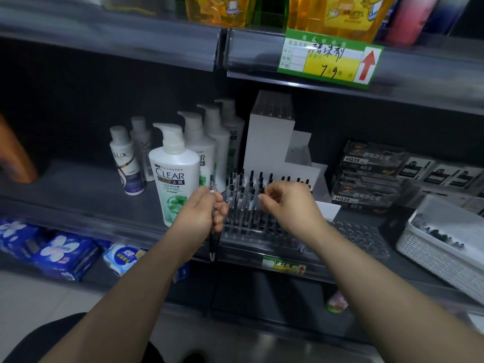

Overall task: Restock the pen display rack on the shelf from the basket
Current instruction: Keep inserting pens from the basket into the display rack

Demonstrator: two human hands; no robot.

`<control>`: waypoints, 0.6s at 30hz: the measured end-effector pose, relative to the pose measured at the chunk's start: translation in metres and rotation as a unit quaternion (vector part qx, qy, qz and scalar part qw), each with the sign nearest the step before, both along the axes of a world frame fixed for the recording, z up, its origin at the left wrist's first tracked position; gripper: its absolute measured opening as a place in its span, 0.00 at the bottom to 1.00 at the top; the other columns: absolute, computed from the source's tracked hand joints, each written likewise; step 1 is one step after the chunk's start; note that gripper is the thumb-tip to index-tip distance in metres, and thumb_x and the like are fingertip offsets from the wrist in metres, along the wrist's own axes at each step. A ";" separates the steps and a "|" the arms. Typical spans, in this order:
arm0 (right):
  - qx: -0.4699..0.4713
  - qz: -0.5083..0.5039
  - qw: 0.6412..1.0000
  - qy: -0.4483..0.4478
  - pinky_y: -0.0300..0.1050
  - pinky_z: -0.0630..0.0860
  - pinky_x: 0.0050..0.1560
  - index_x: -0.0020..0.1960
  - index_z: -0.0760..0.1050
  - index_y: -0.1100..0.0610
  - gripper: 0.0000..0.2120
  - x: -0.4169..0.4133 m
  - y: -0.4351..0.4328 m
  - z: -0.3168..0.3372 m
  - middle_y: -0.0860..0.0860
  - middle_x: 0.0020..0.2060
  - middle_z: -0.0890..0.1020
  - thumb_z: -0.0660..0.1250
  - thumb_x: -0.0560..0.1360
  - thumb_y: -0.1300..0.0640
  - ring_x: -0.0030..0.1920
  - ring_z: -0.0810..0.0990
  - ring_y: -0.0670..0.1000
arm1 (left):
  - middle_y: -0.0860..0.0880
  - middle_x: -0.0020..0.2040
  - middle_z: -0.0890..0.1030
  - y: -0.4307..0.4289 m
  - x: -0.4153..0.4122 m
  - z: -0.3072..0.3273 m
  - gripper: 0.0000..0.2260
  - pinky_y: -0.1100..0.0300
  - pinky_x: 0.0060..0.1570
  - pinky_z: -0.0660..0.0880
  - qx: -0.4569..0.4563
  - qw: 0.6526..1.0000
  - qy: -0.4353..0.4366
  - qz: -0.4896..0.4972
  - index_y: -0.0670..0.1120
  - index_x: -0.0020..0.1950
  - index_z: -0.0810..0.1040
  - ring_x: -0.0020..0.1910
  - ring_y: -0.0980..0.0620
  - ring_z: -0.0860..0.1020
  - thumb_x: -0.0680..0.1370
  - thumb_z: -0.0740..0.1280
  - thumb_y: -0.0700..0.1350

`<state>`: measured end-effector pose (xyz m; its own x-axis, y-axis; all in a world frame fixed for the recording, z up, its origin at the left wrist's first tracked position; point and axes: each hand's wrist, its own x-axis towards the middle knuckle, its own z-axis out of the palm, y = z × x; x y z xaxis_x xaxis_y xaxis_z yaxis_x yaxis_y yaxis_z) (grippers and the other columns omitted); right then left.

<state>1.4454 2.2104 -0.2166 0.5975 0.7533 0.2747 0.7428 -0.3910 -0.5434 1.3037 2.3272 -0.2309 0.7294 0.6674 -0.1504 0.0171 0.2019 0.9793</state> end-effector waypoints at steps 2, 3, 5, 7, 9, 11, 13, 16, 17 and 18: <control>-0.018 -0.002 1.000 -0.010 0.42 0.76 0.41 0.38 0.77 0.55 0.10 -0.002 0.002 -0.002 0.52 0.33 0.82 0.67 0.77 0.54 0.35 0.80 0.50 | 0.48 0.33 0.75 -0.002 -0.004 0.000 0.10 0.59 0.32 0.71 0.031 0.999 -0.001 -0.010 0.42 0.45 0.70 0.28 0.54 0.70 0.83 0.53 0.39; -0.023 -0.005 1.000 -0.012 0.42 0.76 0.42 0.38 0.77 0.55 0.10 -0.003 0.003 -0.003 0.52 0.33 0.82 0.67 0.77 0.54 0.35 0.81 0.50 | 0.48 0.34 0.76 -0.002 -0.005 0.000 0.09 0.59 0.34 0.75 0.032 0.999 -0.008 -0.016 0.42 0.46 0.72 0.29 0.55 0.72 0.83 0.55 0.39; -0.025 -0.016 1.000 -0.006 0.42 0.76 0.42 0.39 0.78 0.58 0.10 -0.003 0.003 -0.004 0.53 0.33 0.83 0.67 0.77 0.54 0.35 0.81 0.51 | 0.47 0.37 0.78 0.000 -0.006 -0.001 0.07 0.57 0.43 0.80 0.023 0.999 -0.027 -0.024 0.41 0.48 0.75 0.33 0.54 0.76 0.82 0.58 0.39; -0.021 -0.023 1.000 0.003 0.42 0.78 0.42 0.41 0.79 0.60 0.10 -0.003 0.003 -0.003 0.54 0.33 0.83 0.67 0.77 0.55 0.36 0.82 0.51 | 0.46 0.39 0.81 0.002 -0.007 -0.002 0.06 0.54 0.48 0.80 0.028 0.999 -0.028 -0.024 0.40 0.51 0.77 0.37 0.52 0.80 0.81 0.61 0.40; -0.021 -0.027 0.999 0.013 0.45 0.79 0.43 0.41 0.80 0.60 0.10 -0.004 0.002 -0.003 0.54 0.34 0.83 0.67 0.77 0.55 0.36 0.82 0.51 | 0.45 0.41 0.84 0.003 -0.008 -0.002 0.06 0.56 0.49 0.81 0.037 0.999 -0.018 -0.024 0.39 0.53 0.78 0.40 0.52 0.82 0.79 0.64 0.39; -0.025 -0.029 0.999 0.017 0.47 0.80 0.44 0.42 0.80 0.60 0.09 -0.005 0.001 -0.002 0.54 0.35 0.83 0.68 0.76 0.55 0.37 0.82 0.52 | 0.45 0.42 0.85 0.001 -0.009 -0.001 0.06 0.57 0.49 0.81 0.039 0.999 -0.010 -0.031 0.39 0.52 0.79 0.41 0.52 0.83 0.78 0.66 0.39; -0.026 -0.033 0.999 0.015 0.47 0.80 0.47 0.46 0.81 0.60 0.08 -0.006 -0.001 0.000 0.53 0.37 0.84 0.68 0.75 0.55 0.39 0.82 0.51 | 0.44 0.42 0.86 -0.002 -0.010 0.000 0.04 0.59 0.46 0.81 0.033 0.999 -0.011 -0.040 0.40 0.51 0.79 0.40 0.52 0.84 0.77 0.68 0.37; 0.007 -0.043 0.999 0.015 0.45 0.79 0.49 0.52 0.81 0.58 0.10 -0.006 -0.006 0.007 0.49 0.37 0.82 0.70 0.74 0.54 0.40 0.81 0.47 | 0.44 0.43 0.86 -0.006 -0.010 0.001 0.04 0.60 0.44 0.81 0.029 0.999 -0.009 -0.041 0.42 0.49 0.79 0.41 0.51 0.84 0.75 0.70 0.36; 0.028 -0.038 0.999 0.025 0.44 0.78 0.47 0.52 0.81 0.57 0.09 -0.007 -0.008 0.010 0.48 0.36 0.82 0.70 0.74 0.54 0.38 0.79 0.46 | 0.44 0.43 0.86 -0.007 -0.010 0.001 0.05 0.60 0.43 0.80 0.034 0.999 -0.004 -0.041 0.42 0.49 0.79 0.41 0.51 0.84 0.74 0.71 0.36; 0.049 -0.024 0.997 0.050 0.41 0.78 0.45 0.51 0.82 0.56 0.08 -0.009 -0.009 0.013 0.48 0.36 0.81 0.71 0.74 0.54 0.36 0.78 0.44 | 0.43 0.43 0.86 -0.008 -0.009 0.000 0.07 0.61 0.43 0.80 0.040 0.998 0.002 -0.041 0.41 0.50 0.79 0.41 0.51 0.84 0.73 0.72 0.37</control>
<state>1.4368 2.2011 -0.2037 0.6598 0.6962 0.2829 0.6652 -0.3659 -0.6508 1.2950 2.3187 -0.2308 0.7823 0.6147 -0.1012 0.0335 0.1207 0.9921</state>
